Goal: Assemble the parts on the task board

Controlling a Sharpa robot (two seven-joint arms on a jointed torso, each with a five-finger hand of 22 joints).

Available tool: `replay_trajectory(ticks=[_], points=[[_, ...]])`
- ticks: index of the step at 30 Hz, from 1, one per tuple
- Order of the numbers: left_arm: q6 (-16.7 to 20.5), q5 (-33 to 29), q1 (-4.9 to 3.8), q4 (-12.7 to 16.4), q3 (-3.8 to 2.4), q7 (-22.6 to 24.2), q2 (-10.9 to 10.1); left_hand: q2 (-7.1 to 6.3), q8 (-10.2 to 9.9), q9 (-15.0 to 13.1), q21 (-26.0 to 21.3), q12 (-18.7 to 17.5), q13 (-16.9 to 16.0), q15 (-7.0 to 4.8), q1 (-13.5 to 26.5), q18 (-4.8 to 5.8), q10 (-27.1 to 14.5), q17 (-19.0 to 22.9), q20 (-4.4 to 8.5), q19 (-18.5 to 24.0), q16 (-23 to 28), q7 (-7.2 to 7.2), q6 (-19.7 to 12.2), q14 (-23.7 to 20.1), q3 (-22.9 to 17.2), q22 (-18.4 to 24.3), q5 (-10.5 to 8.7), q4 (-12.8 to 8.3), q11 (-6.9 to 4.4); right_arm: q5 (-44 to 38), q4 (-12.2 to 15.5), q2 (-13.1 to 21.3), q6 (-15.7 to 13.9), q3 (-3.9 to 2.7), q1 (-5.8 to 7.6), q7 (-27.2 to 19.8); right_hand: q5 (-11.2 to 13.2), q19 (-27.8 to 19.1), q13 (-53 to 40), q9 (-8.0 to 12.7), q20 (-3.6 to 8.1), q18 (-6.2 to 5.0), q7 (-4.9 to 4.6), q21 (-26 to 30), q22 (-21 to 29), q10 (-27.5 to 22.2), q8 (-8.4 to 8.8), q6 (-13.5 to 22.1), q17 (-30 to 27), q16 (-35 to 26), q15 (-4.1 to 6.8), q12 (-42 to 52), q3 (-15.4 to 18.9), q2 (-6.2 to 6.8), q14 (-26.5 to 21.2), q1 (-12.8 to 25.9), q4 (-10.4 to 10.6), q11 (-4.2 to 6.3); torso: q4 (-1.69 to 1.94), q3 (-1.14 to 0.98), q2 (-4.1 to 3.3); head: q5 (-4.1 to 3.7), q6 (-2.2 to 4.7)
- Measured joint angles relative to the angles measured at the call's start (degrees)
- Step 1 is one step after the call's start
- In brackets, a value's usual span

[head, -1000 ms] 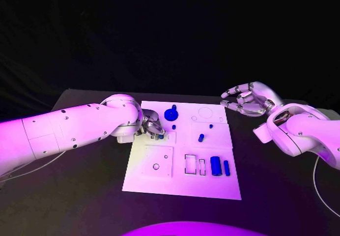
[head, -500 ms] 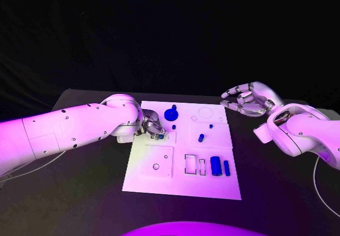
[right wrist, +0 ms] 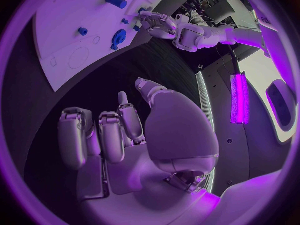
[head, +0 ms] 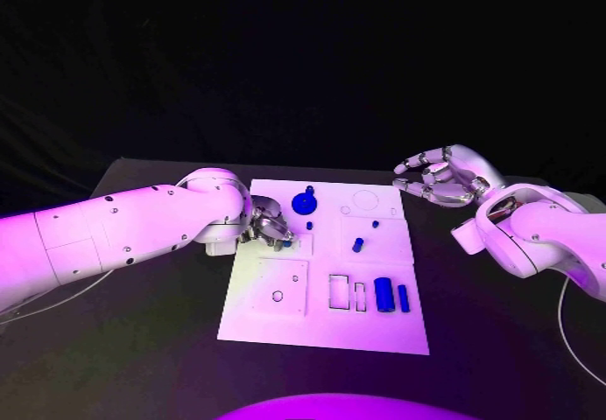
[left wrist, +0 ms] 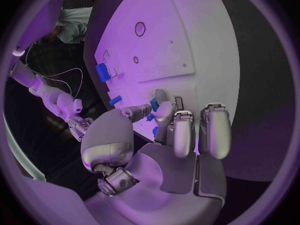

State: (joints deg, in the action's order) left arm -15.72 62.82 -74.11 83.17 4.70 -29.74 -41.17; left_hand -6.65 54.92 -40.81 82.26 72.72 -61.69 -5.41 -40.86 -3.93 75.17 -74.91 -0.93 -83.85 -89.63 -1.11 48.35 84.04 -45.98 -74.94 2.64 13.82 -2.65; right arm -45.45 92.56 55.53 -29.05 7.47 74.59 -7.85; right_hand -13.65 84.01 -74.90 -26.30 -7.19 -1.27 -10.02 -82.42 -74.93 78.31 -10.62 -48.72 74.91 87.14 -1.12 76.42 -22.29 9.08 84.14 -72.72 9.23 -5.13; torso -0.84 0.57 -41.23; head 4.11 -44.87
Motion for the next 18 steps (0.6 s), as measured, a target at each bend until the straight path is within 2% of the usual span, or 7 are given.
replay_trajectory(ticks=[14,18], points=[[-0.61,0.12,0.1,0.84,-0.37,-0.05,-0.75,-0.3,-0.02,0.05,0.0,0.0,0.26,0.0,0.3,0.0,0.0,0.0,0.0,0.0,0.0,0.0,-0.01,0.0,0.31,0.01,0.0,0.33,0.0,0.0,-0.05,-0.02,0.01,0.0,-0.04,-0.01,0.0,0.0,-0.05,0.02,0.0,0.0,0.0,0.0,0.01,0.0,0.0,0.0,0.0,0.0,0.0,0.0,0.03,0.0,0.0,0.0,0.03,0.0,0.0,-0.02,-0.02,-0.07,-0.14],[-0.56,0.15,0.13,1.26,-0.97,-0.07,-1.2,-0.76,-0.03,0.16,0.0,0.0,0.4,0.0,0.76,0.0,-0.01,0.0,0.0,0.0,0.0,0.0,-0.01,0.0,0.85,0.01,0.0,0.87,0.0,0.0,-0.12,-0.02,0.01,0.0,-0.09,-0.02,0.0,0.0,-0.04,0.06,0.0,0.0,0.0,0.0,0.01,0.0,0.0,0.0,0.04,0.0,0.0,0.0,0.17,0.0,0.0,0.0,0.17,0.0,0.02,-0.01,-0.02,-0.07,-0.04]])
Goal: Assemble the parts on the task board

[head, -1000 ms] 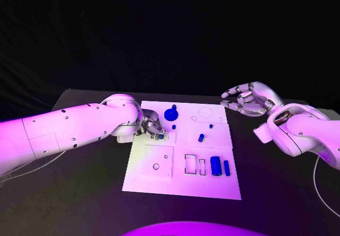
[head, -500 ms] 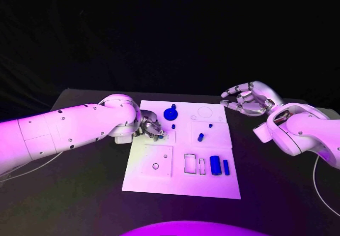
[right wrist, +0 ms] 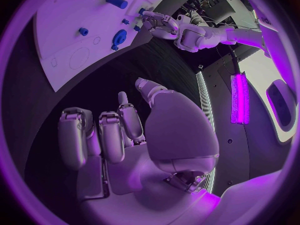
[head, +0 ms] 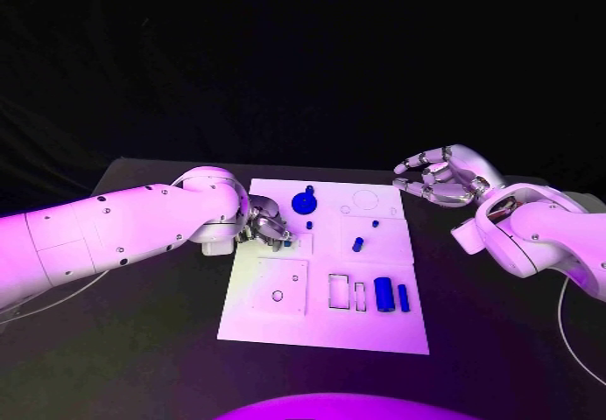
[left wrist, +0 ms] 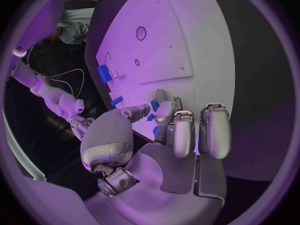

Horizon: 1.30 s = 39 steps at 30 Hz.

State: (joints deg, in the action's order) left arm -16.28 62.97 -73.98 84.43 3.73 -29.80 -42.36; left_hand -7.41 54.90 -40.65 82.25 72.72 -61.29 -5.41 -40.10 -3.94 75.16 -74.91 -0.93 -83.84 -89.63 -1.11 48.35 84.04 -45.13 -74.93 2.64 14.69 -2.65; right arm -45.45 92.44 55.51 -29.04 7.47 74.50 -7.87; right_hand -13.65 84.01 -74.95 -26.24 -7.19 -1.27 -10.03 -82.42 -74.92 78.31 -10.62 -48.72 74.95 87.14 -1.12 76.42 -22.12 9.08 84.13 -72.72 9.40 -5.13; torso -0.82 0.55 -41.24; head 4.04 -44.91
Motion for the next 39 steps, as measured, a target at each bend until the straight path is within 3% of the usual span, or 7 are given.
replay_trajectory(ticks=[8,12,15,19,21,30,39], points=[[0.5,-0.25,-0.35,1.24,-2.3,0.01,-0.81,-1.93,-0.5,0.6,-0.2,-2.56,3.36,0.0,-0.13,0.01,-2.23,0.0,0.13,0.13,0.0,-0.6,-1.3,0.0,4.03,0.68,0.0,1.2,0.52,0.03,-0.35,-0.09,0.0,0.0,-0.13,-0.02,0.0,0.0,0.01,0.0,0.0,0.0,0.0,0.0,0.0,0.0,0.0,0.0,0.0,0.0,0.0,0.0,0.0,0.0,0.0,0.0,0.0,0.0,0.02,0.02,0.07,0.11,0.35],[0.59,-0.76,-1.62,0.46,-3.09,0.05,-1.23,-2.19,-2.25,1.49,-1.58,-5.71,7.79,0.47,-3.44,0.0,-5.63,0.0,-0.21,1.06,0.0,-1.64,-3.55,-0.02,5.33,2.69,0.0,0.72,1.41,0.05,-0.51,-0.12,0.0,0.0,-0.16,-0.02,0.0,0.0,0.01,0.0,0.0,0.0,0.0,0.0,0.01,0.0,0.0,0.0,-0.01,0.0,0.0,0.0,0.0,0.0,0.0,0.0,0.0,0.0,0.02,0.01,0.09,0.31,0.58],[0.48,-1.33,-2.88,-1.17,-3.43,0.07,-1.47,-2.13,-5.26,3.36,-2.21,-8.39,11.53,1.45,-6.46,0.01,-8.36,0.0,-0.8,1.66,0.0,-2.98,-5.68,0.0,5.86,3.94,0.0,0.16,2.59,0.07,-0.62,-0.15,0.01,0.0,-0.18,-0.02,0.0,0.0,0.01,0.0,0.0,0.0,0.0,0.0,0.01,0.0,0.0,0.0,-0.01,0.0,0.0,0.0,0.0,0.0,0.0,0.0,0.0,0.0,0.02,-0.01,0.09,0.35,0.76],[0.04,-1.76,-3.93,-3.43,-3.59,0.15,-1.21,-2.14,-10.31,6.85,-3.38,-10.6,14.9,3.01,-8.86,0.01,-10.8,0.0,-1.78,2.63,0.5,-4.83,-8.13,-0.05,6.98,5.43,0.0,0.8,4.21,0.09,-0.76,-0.2,0.02,0.0,-0.23,-0.02,0.0,0.0,0.01,-0.01,0.0,0.0,0.0,0.0,0.01,0.0,0.0,0.0,-0.01,0.0,0.0,0.0,0.0,0.0,0.0,0.0,0.0,0.0,-0.02,-0.01,0.07,0.36,1.03],[-0.39,-1.81,-4.4,-5.03,-3.62,0.2,-0.66,-2.26,-11.52,7.76,-3.55,-11.0,15.73,3.09,-9.35,0.01,-11.28,0.0,-1.97,2.77,0.5,-5.11,-8.42,0.01,7.43,5.87,0.0,0.96,4.7,0.11,-0.87,-0.22,0.03,0.0,-0.27,-0.02,0.0,0.0,0.01,-0.01,0.0,0.0,0.0,0.0,0.01,0.0,0.0,0.0,-0.01,0.0,0.0,0.0,0.0,0.0,0.0,0.0,0.0,0.0,-0.03,-0.01,0.04,0.32,1.13],[-2.62,-0.66,-5.39,-12.25,-3.58,0.61,2.61,-2.81,-12.34,8.76,-3.55,-11.03,15.89,3.08,-9.9,0.01,-11.28,0.0,-2.18,2.55,0.5,-5.42,-8.08,0.01,9.26,5.67,0.0,1.68,4.7,0.15,-1.17,-0.54,0.08,0.01,-0.46,-0.02,0.0,0.0,0.02,-0.01,0.0,0.0,0.0,0.0,-0.03,0.0,0.0,0.0,-0.02,0.0,0.0,0.0,0.0,0.0,0.0,0.0,0.0,0.0,0.01,-0.03,0.01,0.76,1.57],[-4.68,0.88,-5.36,-17.22,-2.07,0.73,5.82,-2.79,-12.34,8.98,-3.55,-10.65,15.54,3.08,-9.88,0.01,-11.28,0.0,-2.37,2.36,0.5,-5.22,-6.85,0.0,10.2,5.3,0.0,1.82,4.7,0.19,-1.3,-0.75,0.12,0.01,-0.56,-0.02,0.0,0.0,0.03,-0.01,0.0,0.0,0.0,0.05,-0.03,0.0,0.0,0.0,-0.02,-0.22,0.14,0.0,-0.1,0.0,-0.14,0.0,0.1,0.0,-0.08,0.02,-0.05,1.15,1.86]])
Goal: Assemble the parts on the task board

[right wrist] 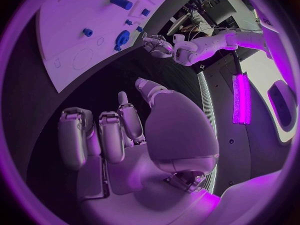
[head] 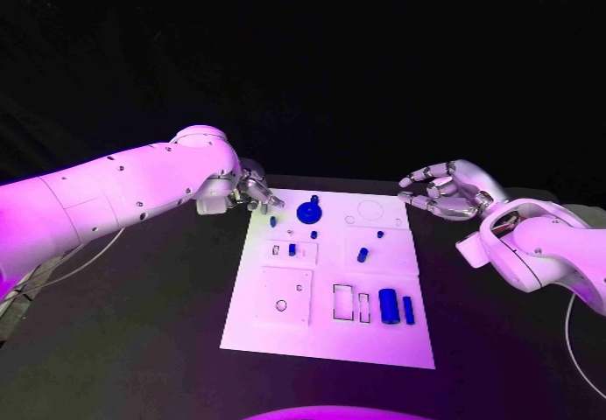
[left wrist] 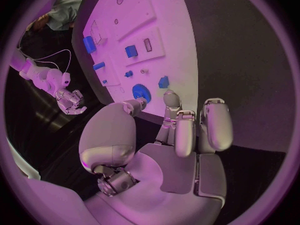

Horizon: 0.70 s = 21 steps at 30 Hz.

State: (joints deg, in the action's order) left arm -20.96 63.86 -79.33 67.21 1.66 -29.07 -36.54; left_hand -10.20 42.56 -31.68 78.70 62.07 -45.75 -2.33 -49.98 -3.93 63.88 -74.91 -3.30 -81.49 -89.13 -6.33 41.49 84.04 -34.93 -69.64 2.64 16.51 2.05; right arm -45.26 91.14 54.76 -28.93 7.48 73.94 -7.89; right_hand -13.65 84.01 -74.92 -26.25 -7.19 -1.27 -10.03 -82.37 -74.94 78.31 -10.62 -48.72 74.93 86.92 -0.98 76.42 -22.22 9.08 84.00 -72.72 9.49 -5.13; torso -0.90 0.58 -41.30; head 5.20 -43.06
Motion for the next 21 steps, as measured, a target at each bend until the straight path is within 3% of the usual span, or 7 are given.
replay_trajectory(ticks=[10,21], points=[[-1.68,0.73,0.34,-3.27,0.54,0.01,1.86,0.0,0.0,0.06,0.0,0.0,0.0,0.0,0.0,0.0,0.0,0.0,0.0,0.0,0.0,0.16,0.15,0.0,0.11,-0.07,0.0,0.11,0.0,0.03,-0.04,-0.06,0.06,0.0,-0.11,0.0,0.0,0.0,0.0,0.05,0.0,0.0,0.0,0.19,0.01,0.0,0.0,0.0,-0.01,0.0,0.07,0.0,-0.07,0.0,-0.07,0.0,0.07,0.0,-0.11,0.04,-0.09,0.12,-0.06],[-3.08,0.65,0.77,-4.24,0.89,0.01,2.82,0.86,0.0,0.18,0.0,0.0,0.01,0.0,-1.32,0.0,0.0,0.0,0.01,0.0,0.0,0.41,0.81,0.0,0.47,-0.32,0.0,-0.16,-0.01,0.04,-0.04,-0.27,0.1,0.0,-0.13,-0.03,0.0,0.0,0.01,0.05,0.0,0.0,0.0,0.19,0.02,0.0,-0.23,0.0,-0.01,0.0,0.07,0.0,-0.07,0.0,-0.07,0.0,0.07,0.0,-0.05,0.04,-0.08,0.08,-0.15]])
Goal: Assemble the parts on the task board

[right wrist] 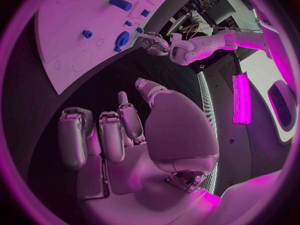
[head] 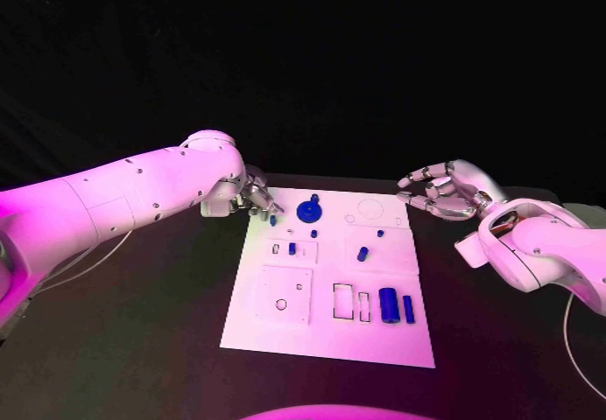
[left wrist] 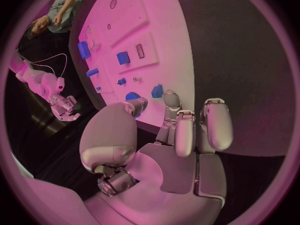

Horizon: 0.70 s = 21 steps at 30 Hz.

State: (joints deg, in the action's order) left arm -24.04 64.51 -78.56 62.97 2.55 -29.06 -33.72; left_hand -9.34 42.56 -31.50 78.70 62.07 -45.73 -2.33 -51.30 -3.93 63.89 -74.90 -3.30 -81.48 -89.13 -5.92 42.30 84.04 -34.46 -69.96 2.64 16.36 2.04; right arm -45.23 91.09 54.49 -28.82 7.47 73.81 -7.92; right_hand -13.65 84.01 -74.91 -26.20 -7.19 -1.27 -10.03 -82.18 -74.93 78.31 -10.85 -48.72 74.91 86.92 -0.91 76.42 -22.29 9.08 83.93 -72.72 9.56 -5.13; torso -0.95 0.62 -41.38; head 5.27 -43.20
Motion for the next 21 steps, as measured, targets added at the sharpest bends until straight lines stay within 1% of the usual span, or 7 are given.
replay_trajectory(ticks=[3,5,10,13,15,16,21], points=[[-0.22,-0.05,0.12,-0.34,0.07,0.0,0.16,0.53,0.0,0.03,0.0,0.0,0.1,0.0,-0.67,0.0,0.0,0.0,0.0,0.0,0.0,0.0,0.0,0.0,0.15,-0.03,0.0,-0.15,0.0,0.0,-0.01,-0.01,0.01,-0.01,0.0,0.0,0.0,0.0,0.0,0.0,0.0,0.0,0.0,0.0,0.0,0.0,0.0,0.0,0.0,0.0,0.0,0.0,0.0,0.0,0.0,0.0,0.0,0.0,0.01,0.0,0.01,0.01,-0.02],[-0.3,-0.08,0.17,-0.51,0.1,0.01,0.27,0.58,0.0,0.03,0.0,0.0,0.1,0.0,-1.17,0.0,0.0,0.0,0.0,0.0,0.0,0.01,0.41,0.0,0.15,-0.03,0.0,-0.16,0.0,0.01,-0.01,-0.01,0.02,-0.01,-0.01,-0.01,0.0,0.0,0.0,0.0,0.0,0.0,0.0,0.0,0.01,0.0,0.0,0.0,0.0,0.0,0.0,0.0,0.0,0.0,0.0,0.0,0.0,0.0,0.01,0.0,0.01,-0.02,-0.02],[-0.34,-0.23,0.22,-0.65,0.13,0.04,0.5,1.42,0.29,0.03,0.0,0.24,0.09,0.0,-2.47,0.0,0.0,0.0,0.0,0.0,0.0,0.01,0.41,0.0,0.14,-0.07,0.0,-0.17,0.0,0.02,-0.05,-0.03,0.04,-0.01,-0.01,-0.01,0.0,0.0,0.0,0.0,0.0,-0.01,0.0,0.0,0.01,0.0,0.0,0.0,0.0,0.0,0.0,0.0,0.0,0.0,0.0,0.0,0.0,0.0,0.04,0.0,0.02,-0.07,-0.13],[-0.34,-0.38,0.24,-0.65,0.14,0.08,0.53,2.13,0.5,0.03,0.0,0.24,0.22,0.0,-3.78,0.0,0.0,0.0,0.0,0.0,0.0,0.01,0.82,0.0,-0.01,-0.07,0.0,-0.64,0.0,0.02,-0.08,-0.04,0.05,-0.01,-0.01,-0.02,0.0,0.0,0.0,0.0,0.0,0.0,0.0,0.0,0.01,0.0,0.0,0.0,-0.01,0.0,0.0,0.0,0.0,0.0,0.0,0.0,0.0,0.0,0.01,0.0,0.03,-0.04,-0.2],[-0.34,-0.54,0.24,-0.65,0.14,0.12,0.53,2.48,0.8,0.02,0.0,0.24,0.33,0.0,-5.15,0.0,-0.06,0.0,0.0,0.0,0.0,0.12,0.94,0.0,-0.38,-0.07,0.0,-1.27,-0.07,0.02,-0.08,-0.03,0.06,-0.01,-0.01,-0.02,0.0,0.0,0.0,-0.01,0.0,0.0,0.0,0.0,0.01,0.0,0.0,0.0,-0.01,0.0,0.0,0.0,0.0,0.0,0.0,0.0,0.0,0.0,0.01,0.0,0.03,-0.03,-0.24],[-0.34,-0.62,0.24,-0.64,0.14,0.14,0.53,2.9,1.07,0.01,0.0,0.24,0.35,0.0,-5.98,-0.01,-0.2,0.0,0.0,0.0,0.0,0.21,1.03,0.0,-0.6,-0.07,0.0,-1.71,-0.21,0.02,-0.08,-0.03,0.06,-0.01,-0.01,-0.02,0.0,0.0,0.0,-0.01,0.0,0.0,0.0,0.0,0.01,0.0,0.0,0.0,-0.01,0.0,0.0,0.0,0.0,0.0,0.0,0.0,0.0,0.0,0.01,-0.01,0.03,-0.02,-0.26],[-0.19,-1.16,0.25,-0.56,0.14,0.28,0.52,4.12,1.83,-0.24,0.0,0.24,0.59,0.0,-9.34,0.0,-0.19,0.0,0.0,0.0,0.0,0.21,1.02,0.0,-2.55,-0.14,0.0,-3.65,-0.63,0.03,-0.08,-0.01,0.08,-0.01,-0.01,-0.02,0.0,0.0,0.0,0.0,0.0,0.0,0.0,0.0,0.02,0.0,0.0,0.0,-0.01,0.0,0.0,0.0,0.0,0.0,0.0,0.0,0.0,0.0,0.02,-0.02,0.03,-0.07,-0.34]])
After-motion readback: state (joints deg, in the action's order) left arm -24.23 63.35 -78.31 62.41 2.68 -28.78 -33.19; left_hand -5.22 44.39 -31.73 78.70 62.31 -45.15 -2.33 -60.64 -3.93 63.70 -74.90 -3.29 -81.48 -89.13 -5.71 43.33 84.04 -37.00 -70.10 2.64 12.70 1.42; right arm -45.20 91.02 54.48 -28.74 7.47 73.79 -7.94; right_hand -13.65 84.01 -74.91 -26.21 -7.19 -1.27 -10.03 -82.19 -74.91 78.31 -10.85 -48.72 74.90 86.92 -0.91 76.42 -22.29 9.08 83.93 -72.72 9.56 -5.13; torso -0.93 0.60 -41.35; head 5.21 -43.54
